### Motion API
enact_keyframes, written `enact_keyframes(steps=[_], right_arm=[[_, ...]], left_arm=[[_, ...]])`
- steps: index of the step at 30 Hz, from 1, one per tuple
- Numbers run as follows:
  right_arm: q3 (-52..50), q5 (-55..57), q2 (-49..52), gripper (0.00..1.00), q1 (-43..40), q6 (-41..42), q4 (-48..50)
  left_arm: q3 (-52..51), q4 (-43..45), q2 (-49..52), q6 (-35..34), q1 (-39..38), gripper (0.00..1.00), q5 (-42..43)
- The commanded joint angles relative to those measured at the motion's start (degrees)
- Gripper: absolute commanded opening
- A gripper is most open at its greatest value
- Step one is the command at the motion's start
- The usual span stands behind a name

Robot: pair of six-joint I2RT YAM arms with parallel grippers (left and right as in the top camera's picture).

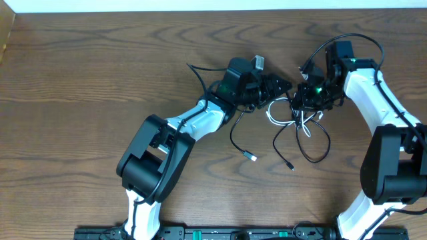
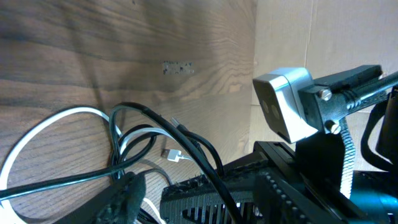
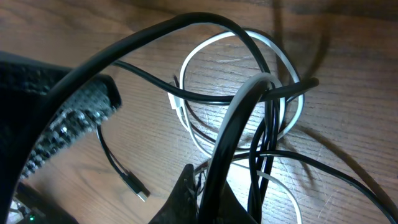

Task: Untangle cables

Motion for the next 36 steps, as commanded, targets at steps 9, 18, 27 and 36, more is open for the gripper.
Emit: enact_keyframes(steps=[9,18,27,36], right_arm=[[-0.3,-0.5,-1.7,0.01,0.2,-0.9,0.2],[-0.3,8.2,-1.7,0.01,-1.6,-0.4,0.1],[-1.0,21.7,-1.7,0.01,-2.0,5.3,1.7],[-3.4,24.5,-1.7,0.02,-2.2,8.9,1.7]], left_arm=[[0.5,0.5,0.4,-2.5,-1.6,0.08,-0.5],[0.5,6.5,0.4,1.0,6.8,0.08,18.0],[0.5,21.3,0.3,1.0,16.7,0.07,36.1],[0.5,21.5,0.2,4.4,21.0,0.07,41.2]])
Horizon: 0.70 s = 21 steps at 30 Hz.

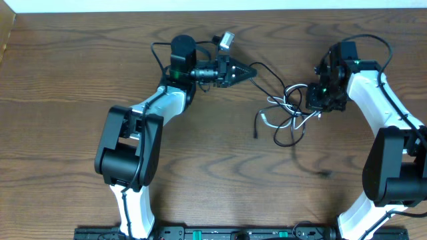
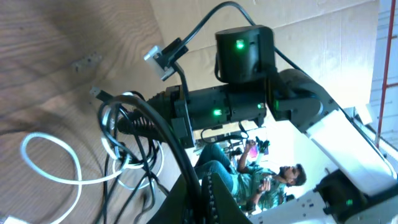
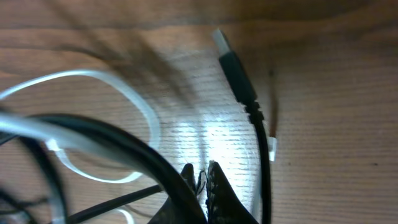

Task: Untangle cables

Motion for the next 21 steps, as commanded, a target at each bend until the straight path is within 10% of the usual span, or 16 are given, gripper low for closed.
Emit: enact_keyframes(steps=[1,8,14,21], right_arm=[[-1.6,6.4,-0.7,0.02,-1.0,1.0,-0.6],[-1.8,-0.8,-0.7,0.02,-1.1,0.9,1.2],[-1.8,-13.4,-0.7,0.06,-0.6,-1.5,5.6],[-1.8,-16.7,-0.7,0.43,-0.5,-5.8,5.0]], left_arm=[[0.6,0.9,-0.1,4.2,3.1,0.08,1.7],[0.6,-4.0,-0.1,6.8,4.1,0.07,-2.4],[0.6,-34.0,-0.1,26.7,2.1,0.07,-16.7],[0.6,-54.0,-0.5,40.9,0.9,0.07,-28.3]])
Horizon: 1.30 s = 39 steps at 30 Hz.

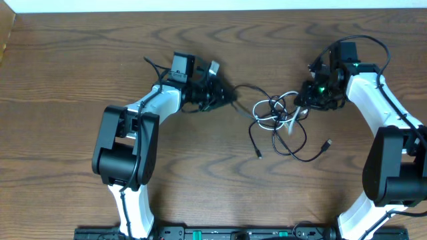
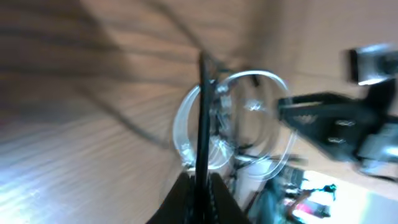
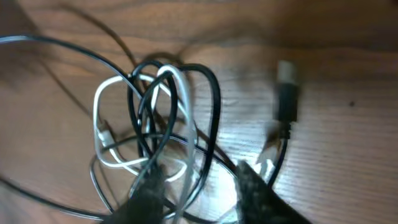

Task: Untangle cables

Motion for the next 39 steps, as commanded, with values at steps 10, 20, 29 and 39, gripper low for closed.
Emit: enact_keyframes(steps=[10,20,29,39], right_arm=[[3.7,-16.5,-2.4,0.57,2.1,-9.1,1.3],[4.5,-25.3,-3.4,0.52,8.0,-5.4,8.1],[4.5,-24.2,-5.2,0.52,16.2,13.7,22.1],[4.5,-10.8,-1.8,0.56,25.3,25.2,23.2]], left_arm=[[0.5,-10.4,-12.7,21.7,-0.8,0.07,-25.7],[0.5,-13.0,-32.0,24.0,-0.9,0.07,-29.2],[0.5,-13.3,-39.8,23.7,-1.3,0.08,-29.0],[0.5,-13.9,-40.0,20.7,-1.7,0.07,-29.0]])
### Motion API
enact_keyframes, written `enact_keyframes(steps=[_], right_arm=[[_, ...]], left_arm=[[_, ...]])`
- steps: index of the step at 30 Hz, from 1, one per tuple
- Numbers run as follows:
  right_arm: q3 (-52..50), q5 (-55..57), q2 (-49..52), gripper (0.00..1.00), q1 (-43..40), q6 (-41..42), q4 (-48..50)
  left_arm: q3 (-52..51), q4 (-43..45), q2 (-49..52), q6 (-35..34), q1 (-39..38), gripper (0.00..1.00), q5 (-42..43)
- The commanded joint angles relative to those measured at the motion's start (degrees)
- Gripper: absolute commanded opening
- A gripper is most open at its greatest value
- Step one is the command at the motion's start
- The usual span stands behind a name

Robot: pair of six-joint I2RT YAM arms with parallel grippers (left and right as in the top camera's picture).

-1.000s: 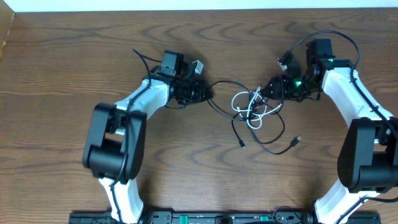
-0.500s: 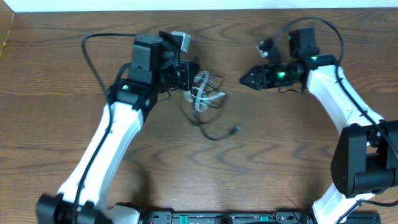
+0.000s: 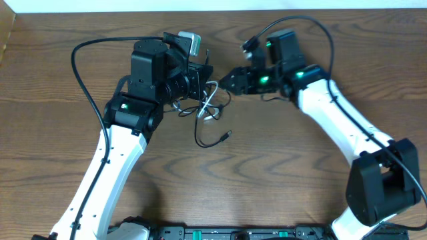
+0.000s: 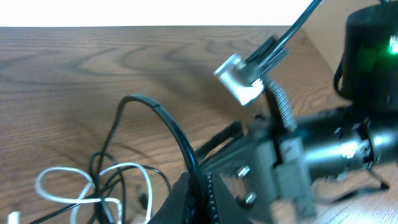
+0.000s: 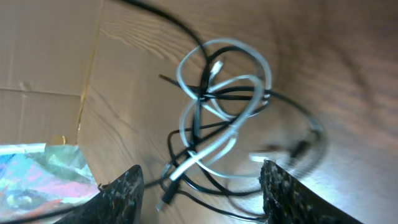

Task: Untangle cables

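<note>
The tangle point(image 3: 210, 107) of black and white cables lies on the wooden table, with one black plug end point(image 3: 227, 135) trailing toward the front. My left gripper point(image 3: 202, 73) hangs just above the tangle's left side. In the left wrist view it point(image 4: 200, 190) is shut on a black cable point(image 4: 163, 115) that arches up from the white loops point(image 4: 93, 193). My right gripper point(image 3: 228, 79) sits just right of the tangle with its fingers spread wide. The right wrist view shows it point(image 5: 202, 199) open above the knot point(image 5: 217, 93), holding nothing.
Bare wooden table point(image 3: 320, 193) surrounds the tangle. A black lead point(image 3: 77, 53) belonging to the left arm loops out over the table's left side. A cardboard wall point(image 5: 43, 50) stands beyond the table's edge.
The tangle now lies left of centre; it was at centre-right. The left arm has risen, still shut on the black cable. My right gripper has moved left with it and stands wider open.
Both grippers first met at the tangle, centre-right on the table. Then my left gripper was far to the left, shut on a black cable, while the right was shut at the knot. Later the right's fingers stood apart. Now the tangle sits beneath the left gripper.
</note>
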Motion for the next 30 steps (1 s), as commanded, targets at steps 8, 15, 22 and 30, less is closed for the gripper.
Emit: enact_keyframes(steps=[8,15,22,30], right_arm=[[0.7,5.0,8.6,0.45,2.9,8.0,3.1],[0.7,2.7,12.5,0.38,3.9,8.1,8.5],[0.7,7.2,15.7,0.01,4.0,6.5,1.3],[0.7,18.2,14.5,0.01,-5.2,0.8,-11.2]], left_arm=[[0.5,-0.7,-0.7,-2.5,-0.1,0.07,-0.2],[0.5,-0.9,-0.7,-4.4,-0.1,0.07,2.1],[1.5,3.8,-1.0,-8.3,3.0,0.08,2.6],[1.7,2.4,-2.2,-12.1,11.5,0.08,2.6]])
